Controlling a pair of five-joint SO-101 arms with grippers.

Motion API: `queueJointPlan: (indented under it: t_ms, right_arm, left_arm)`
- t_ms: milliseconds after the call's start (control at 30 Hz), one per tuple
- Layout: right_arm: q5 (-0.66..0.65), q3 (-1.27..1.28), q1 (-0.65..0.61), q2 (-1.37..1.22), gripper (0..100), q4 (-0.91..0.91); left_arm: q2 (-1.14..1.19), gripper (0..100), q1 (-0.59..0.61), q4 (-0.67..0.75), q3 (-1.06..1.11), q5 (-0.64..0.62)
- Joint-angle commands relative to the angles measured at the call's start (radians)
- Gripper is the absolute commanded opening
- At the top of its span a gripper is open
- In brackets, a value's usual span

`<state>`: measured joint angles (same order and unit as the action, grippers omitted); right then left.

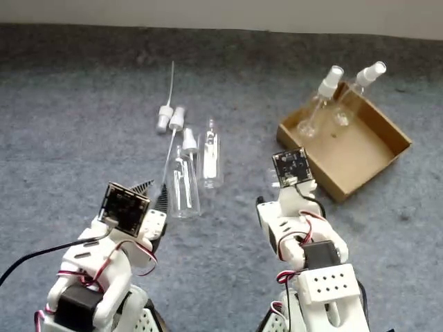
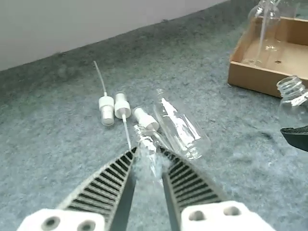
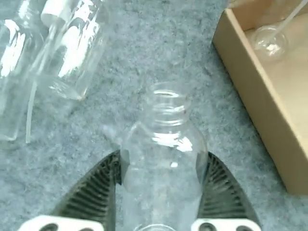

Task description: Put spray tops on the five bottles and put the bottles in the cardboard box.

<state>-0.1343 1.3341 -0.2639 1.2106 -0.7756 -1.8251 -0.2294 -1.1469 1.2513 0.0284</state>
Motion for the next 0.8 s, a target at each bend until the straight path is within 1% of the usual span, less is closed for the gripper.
queueJointPlan:
  t_ms: [0, 133, 300, 533, 767]
  right_arm:
    - [0.014, 0.015, 0.015, 0.027, 8.4, 0.05]
    - [0.014, 0.039, 0.015, 0.027, 8.4, 0.05]
    - [0.014, 0.048, 0.013, 0.027, 8.4, 0.079]
    - [0.014, 0.174, 0.015, 0.027, 8.4, 0.245]
    - [0.014, 0.193, 0.015, 0.027, 8.4, 0.249]
  left_arm:
    - [0.008, 0, 0.038, -0.008, -0.088, 0.012]
    - [0.101, 0, 0.039, -0.008, -0.151, 0.043]
    - [0.363, 0, 0.035, -0.008, -0.321, 0.046]
    - [0.723, 1, 0.033, -0.006, -0.541, 0.048]
    - [1.058, 1, 0.033, -0.002, -0.708, 0.043]
